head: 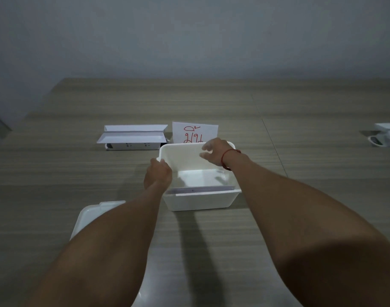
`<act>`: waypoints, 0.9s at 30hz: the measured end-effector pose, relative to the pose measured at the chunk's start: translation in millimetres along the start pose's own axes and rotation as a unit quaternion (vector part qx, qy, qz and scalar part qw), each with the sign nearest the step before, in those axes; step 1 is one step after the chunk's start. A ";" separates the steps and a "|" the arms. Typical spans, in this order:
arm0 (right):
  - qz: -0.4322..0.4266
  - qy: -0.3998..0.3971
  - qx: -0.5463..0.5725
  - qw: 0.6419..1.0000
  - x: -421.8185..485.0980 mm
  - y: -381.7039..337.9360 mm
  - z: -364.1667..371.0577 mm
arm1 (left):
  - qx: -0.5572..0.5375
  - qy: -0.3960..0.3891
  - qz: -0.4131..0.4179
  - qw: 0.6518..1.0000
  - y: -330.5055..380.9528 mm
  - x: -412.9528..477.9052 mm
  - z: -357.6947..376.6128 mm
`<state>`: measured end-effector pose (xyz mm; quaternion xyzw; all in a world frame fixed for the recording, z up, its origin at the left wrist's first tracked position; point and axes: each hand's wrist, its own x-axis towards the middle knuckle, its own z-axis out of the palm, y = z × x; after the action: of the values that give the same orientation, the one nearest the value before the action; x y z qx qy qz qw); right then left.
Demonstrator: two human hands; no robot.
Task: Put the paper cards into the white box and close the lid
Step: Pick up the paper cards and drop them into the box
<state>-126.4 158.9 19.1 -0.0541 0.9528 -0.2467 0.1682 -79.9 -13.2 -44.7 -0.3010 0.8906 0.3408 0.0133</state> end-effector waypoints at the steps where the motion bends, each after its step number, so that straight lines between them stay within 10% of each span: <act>1: 0.007 0.021 0.008 1.000 7.0 2.8 0.6 | 0.005 0.001 0.005 1.000 0.2 3.9 1.4; 9: 0.016 0.150 -0.051 0.987 81.7 0.9 -1.3 | 0.027 0.030 0.040 0.998 7.5 45.5 11.7; 27: 0.037 0.117 0.011 0.992 154.0 -14.4 19.4 | 0.029 0.035 0.076 0.996 11.1 76.1 12.1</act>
<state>-263.7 108.9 -35.1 0.0124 0.9645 -0.2559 0.0648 -150.5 -39.3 -64.7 -0.2436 0.9202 0.3043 -0.0352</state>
